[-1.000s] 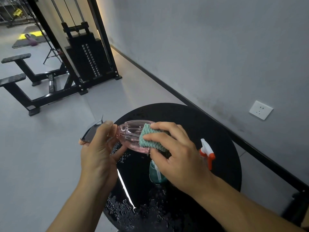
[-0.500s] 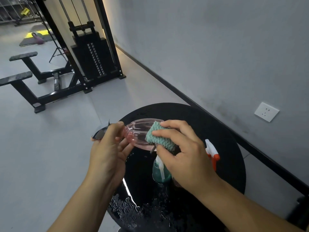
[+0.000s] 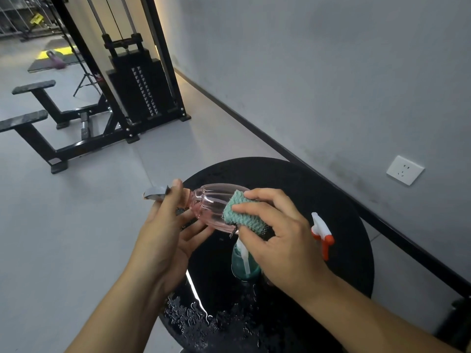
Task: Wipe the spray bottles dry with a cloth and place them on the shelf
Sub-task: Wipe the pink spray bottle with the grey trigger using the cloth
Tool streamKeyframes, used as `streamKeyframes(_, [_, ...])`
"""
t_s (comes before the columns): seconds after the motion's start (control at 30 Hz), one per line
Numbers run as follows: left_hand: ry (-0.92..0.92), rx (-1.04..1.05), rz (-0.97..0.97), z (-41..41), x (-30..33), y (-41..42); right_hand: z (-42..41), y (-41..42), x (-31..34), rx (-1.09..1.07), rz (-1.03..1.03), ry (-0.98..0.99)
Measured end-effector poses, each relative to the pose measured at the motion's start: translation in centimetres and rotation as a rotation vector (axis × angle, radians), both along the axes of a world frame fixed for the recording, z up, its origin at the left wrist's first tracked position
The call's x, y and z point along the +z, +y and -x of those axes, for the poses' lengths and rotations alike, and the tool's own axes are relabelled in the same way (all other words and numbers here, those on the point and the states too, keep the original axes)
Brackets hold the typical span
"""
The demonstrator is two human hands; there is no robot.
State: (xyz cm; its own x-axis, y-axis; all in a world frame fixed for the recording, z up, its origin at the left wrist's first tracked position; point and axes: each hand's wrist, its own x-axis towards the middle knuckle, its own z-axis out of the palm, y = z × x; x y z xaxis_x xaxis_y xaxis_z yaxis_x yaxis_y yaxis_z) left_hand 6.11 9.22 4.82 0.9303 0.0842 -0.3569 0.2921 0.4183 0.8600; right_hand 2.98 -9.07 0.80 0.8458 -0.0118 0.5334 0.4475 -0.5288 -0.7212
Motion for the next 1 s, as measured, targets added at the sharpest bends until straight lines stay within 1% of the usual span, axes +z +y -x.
streamKeyframes(0.17, [-0.024,-0.011,-0.007,0.1,-0.3,-0.2,-0.3,0.2,0.2,-0.111,0.154,-0.054])
streamKeyframes(0.33, [-0.056,-0.028,-0.009,0.1,-0.6,-0.7,-0.3,0.3,0.3,-0.064,0.291,-0.070])
streamKeyframes(0.53, [-0.096,-0.026,-0.012,0.0,-0.5,-0.4,-0.5,-0.2,0.4,-0.127,0.267,-0.021])
streamKeyframes(0.63, [-0.116,-0.067,0.001,0.2,-0.6,-0.8,-0.2,0.2,0.7,-0.077,0.277,-0.025])
streamKeyframes(0.73, [-0.110,-0.062,0.008,0.3,-0.6,-0.8,-0.3,0.2,0.8,-0.056,0.314,-0.021])
streamKeyframes(0.9, [-0.127,-0.048,0.023,0.0,-0.6,-0.6,-0.8,-0.7,0.7,-0.130,0.236,0.035])
streamKeyframes(1.0, [-0.158,-0.099,0.007,0.1,-0.8,-0.6,-0.5,-0.4,0.8,-0.060,0.263,0.021])
